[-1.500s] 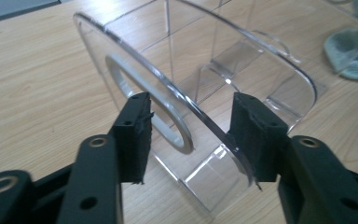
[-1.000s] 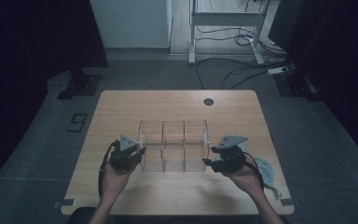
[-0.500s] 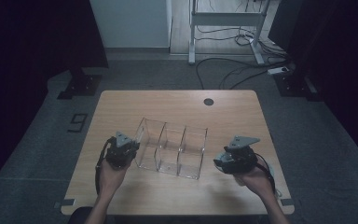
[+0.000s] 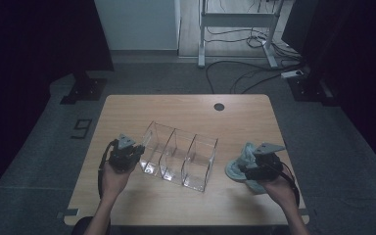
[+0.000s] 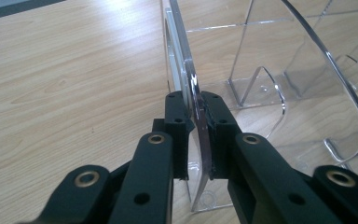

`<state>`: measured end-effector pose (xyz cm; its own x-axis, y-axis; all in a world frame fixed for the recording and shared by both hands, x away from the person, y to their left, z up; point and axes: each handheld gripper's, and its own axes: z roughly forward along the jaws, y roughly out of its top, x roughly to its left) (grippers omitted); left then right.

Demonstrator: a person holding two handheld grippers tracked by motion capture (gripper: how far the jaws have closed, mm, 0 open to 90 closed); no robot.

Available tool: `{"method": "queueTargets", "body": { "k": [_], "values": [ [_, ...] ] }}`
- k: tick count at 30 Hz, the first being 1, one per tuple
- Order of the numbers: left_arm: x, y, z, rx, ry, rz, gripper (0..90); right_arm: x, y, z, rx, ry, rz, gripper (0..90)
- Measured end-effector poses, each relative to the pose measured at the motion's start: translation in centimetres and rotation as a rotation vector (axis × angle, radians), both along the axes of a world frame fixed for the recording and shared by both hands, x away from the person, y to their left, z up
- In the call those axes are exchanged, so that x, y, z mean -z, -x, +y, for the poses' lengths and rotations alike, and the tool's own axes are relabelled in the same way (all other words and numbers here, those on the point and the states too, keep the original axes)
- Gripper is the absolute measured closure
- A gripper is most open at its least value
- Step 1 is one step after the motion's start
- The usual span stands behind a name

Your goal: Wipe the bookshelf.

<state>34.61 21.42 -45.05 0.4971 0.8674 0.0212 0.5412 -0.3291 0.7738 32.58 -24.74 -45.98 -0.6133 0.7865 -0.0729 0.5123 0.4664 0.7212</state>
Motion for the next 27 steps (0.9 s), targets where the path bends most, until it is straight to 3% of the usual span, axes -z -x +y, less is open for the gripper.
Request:
{"method": "queueTargets", "body": {
  "k": [8, 15, 19, 23, 27],
  "values": [
    [0.1, -0.4, 0.4, 0.008, 0.009, -0.007, 84.2, 2.2, -0.7, -1.8, 0.056, 0.025, 0.064, 16.6],
    [0.2, -0.5, 0.6, 0.032, 0.004, -0.015, 84.1, 4.7, -1.5, -2.1, 0.052, 0.078, 0.125, 17.4],
    [0.1, -0.5, 0.7, 0.045, 0.005, -0.01, 83.9, 5.8, -1.7, -2.3, 0.04, 0.08, 0.163, 17.4],
    [0.1, -0.5, 0.7, 0.059, 0.004, -0.007, 84.2, 6.7, -2.0, -2.4, 0.042, 0.09, 0.193, 24.2],
    [0.1, -0.4, 0.6, 0.081, 0.003, -0.004, 84.5, 7.0, -2.0, -2.5, 0.036, 0.069, 0.221, 35.0]
  ]
}}
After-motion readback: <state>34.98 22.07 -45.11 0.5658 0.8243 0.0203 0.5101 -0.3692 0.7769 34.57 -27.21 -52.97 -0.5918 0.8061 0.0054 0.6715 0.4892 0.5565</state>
